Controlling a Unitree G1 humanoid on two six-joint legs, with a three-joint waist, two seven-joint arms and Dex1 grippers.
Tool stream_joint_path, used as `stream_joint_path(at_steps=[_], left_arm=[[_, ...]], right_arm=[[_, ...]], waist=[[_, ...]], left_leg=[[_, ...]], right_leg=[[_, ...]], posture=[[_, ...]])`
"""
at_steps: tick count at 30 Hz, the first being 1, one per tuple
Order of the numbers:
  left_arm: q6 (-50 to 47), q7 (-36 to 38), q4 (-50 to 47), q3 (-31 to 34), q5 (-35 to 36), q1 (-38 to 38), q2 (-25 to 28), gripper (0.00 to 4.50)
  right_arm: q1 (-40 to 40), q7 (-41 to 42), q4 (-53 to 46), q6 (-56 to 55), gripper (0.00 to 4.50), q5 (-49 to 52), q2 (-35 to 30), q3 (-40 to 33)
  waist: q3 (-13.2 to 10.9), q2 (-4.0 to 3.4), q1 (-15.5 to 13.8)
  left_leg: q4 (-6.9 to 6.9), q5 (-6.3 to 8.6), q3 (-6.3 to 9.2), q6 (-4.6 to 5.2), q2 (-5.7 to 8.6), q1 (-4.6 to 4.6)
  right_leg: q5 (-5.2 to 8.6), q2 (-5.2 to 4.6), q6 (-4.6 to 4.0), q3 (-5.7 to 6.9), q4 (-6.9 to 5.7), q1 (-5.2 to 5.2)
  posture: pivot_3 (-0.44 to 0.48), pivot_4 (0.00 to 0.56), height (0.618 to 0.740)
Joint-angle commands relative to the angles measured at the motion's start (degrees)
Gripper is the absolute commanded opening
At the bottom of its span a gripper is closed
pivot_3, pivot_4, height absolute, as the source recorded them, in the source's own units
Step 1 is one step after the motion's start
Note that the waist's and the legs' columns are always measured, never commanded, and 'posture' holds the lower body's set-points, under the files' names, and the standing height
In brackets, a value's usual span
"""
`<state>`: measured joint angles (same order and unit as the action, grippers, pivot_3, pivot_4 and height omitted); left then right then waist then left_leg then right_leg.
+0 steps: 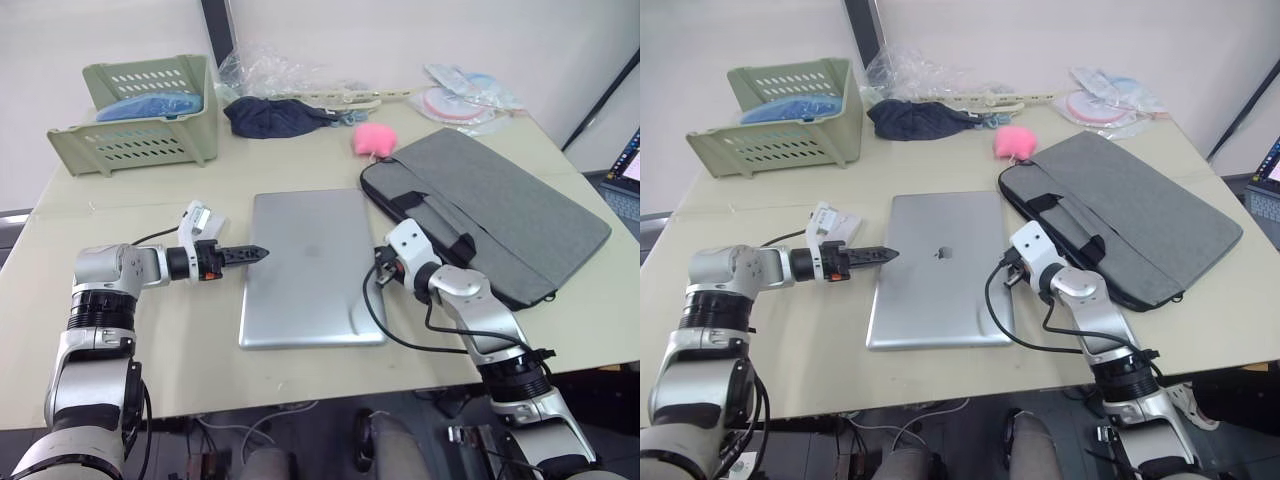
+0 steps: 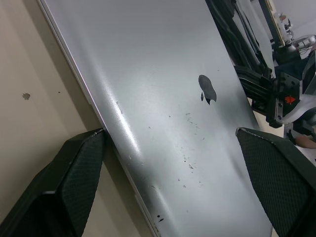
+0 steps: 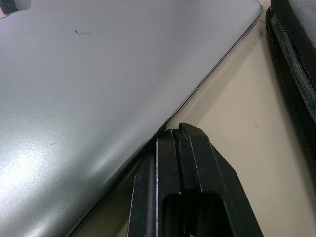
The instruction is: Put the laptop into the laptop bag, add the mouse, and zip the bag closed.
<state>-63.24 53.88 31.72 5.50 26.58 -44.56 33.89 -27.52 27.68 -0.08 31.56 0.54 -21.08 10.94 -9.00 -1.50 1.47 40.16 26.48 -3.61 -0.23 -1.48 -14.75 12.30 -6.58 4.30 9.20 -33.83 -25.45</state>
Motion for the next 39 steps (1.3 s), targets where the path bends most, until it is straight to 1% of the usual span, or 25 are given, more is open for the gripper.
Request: stream_joint_path(at_steps=[1,3,7,9,12,18,22,31,35,39], left_arm=[[-2.15,-0.77,0.1,-2.56,0.42,1.27,-4.69,4.5],[-2.97,-1.07,0.0,-1.29,1.24,0.96,-5.33,4.5],[-6.64,-2.0,-0.55,3.76,4.3,-0.53,-7.21,4.5],[-7.88,-2.16,-1.17,4.93,4.62,-0.67,-7.61,4.5],[-8.75,-1.28,-2.21,4.53,4.16,0.03,-7.14,4.5],[-11.45,2.21,-5.32,3.5,6.0,1.77,-5.79,4.5],[-12.31,4.58,-8.39,1.01,6.9,3.61,-4.3,4.5],[-11.24,3.62,-7.09,1.3,6.6,2.89,-4.95,4.5],[-10.61,2.05,-5.82,4.08,7.01,2.18,-5.99,4.5],[-10.99,1.51,-5.94,5.52,7.41,2.4,-6.13,4.5]], right_arm=[[0.25,2.89,-4.15,-1.07,0.15,1.64,2.76,3.21],[0.35,2.89,-4.28,-1.02,0.15,1.56,2.86,3.17],[0.79,2.9,-4.83,-0.86,0.15,1.44,2.84,3.03],[0.91,2.92,-4.99,-0.79,0.15,1.39,2.84,2.96],[1.0,3.0,-5.14,-0.71,0.15,1.35,2.8,2.89],[0.95,3.04,-5.17,-0.64,0.15,1.28,2.87,2.77],[0.89,3.19,-5.17,-0.68,0.15,1.04,3.08,2.61],[0.9,3.33,-5.27,-0.76,0.15,0.77,3.14,2.66],[1.28,3.47,-5.4,-1.03,0.15,0.31,2.5,2.79],[1.71,3.64,-5.99,-0.76,0.15,0.29,2.21,2.46]], waist=[[0.0,0.0,-0.06],[0.0,0.0,-0.08],[0.0,0.0,-0.23],[-0.01,0.01,-0.2],[-0.01,0.01,-0.15],[-0.04,0.07,0.36],[-0.08,0.1,0.81],[-0.09,0.12,0.98],[-0.09,0.13,0.9],[-0.11,0.16,0.59]], left_leg=[[0.0,0.0,0.0,0.0,0.0,0.0],[0.0,0.0,0.01,0.0,0.0,-0.01],[0.0,0.0,0.05,0.0,0.02,-0.02],[0.0,0.0,0.06,0.0,0.02,-0.05],[-0.02,0.0,0.09,0.0,0.02,-0.09],[-0.05,0.0,0.15,0.0,-0.01,-0.2],[-0.13,0.0,0.14,0.0,-0.08,-0.24],[-0.13,0.0,0.14,0.0,-0.08,-0.32],[-0.13,0.0,0.14,0.0,-0.08,-0.32],[-0.11,0.0,0.14,0.0,-0.08,-0.33]], right_leg=[[0.0,0.0,0.0,0.0,0.0,0.0],[0.0,-0.01,0.0,0.0,0.01,0.0],[0.0,-0.02,0.0,0.01,0.02,0.01],[0.0,-0.01,0.0,0.03,0.05,0.01],[0.0,0.0,0.0,0.06,0.1,0.0],[0.0,0.04,0.01,0.13,0.21,-0.03],[0.0,0.14,0.01,0.15,0.27,-0.12],[0.0,0.14,0.01,0.16,0.33,-0.15],[0.0,0.14,0.01,0.15,0.33,-0.15],[0.0,0.12,0.01,0.14,0.33,-0.15]], posture=[[0.0,0.15,0.74],[0.0,0.15,0.74],[0.0,0.15,0.74],[0.0,0.15,0.74],[0.0,0.15,0.74],[0.0,0.15,0.74],[0.0,0.15,0.74],[0.0,0.15,0.74],[0.0,0.15,0.74],[0.0,0.15,0.74]])
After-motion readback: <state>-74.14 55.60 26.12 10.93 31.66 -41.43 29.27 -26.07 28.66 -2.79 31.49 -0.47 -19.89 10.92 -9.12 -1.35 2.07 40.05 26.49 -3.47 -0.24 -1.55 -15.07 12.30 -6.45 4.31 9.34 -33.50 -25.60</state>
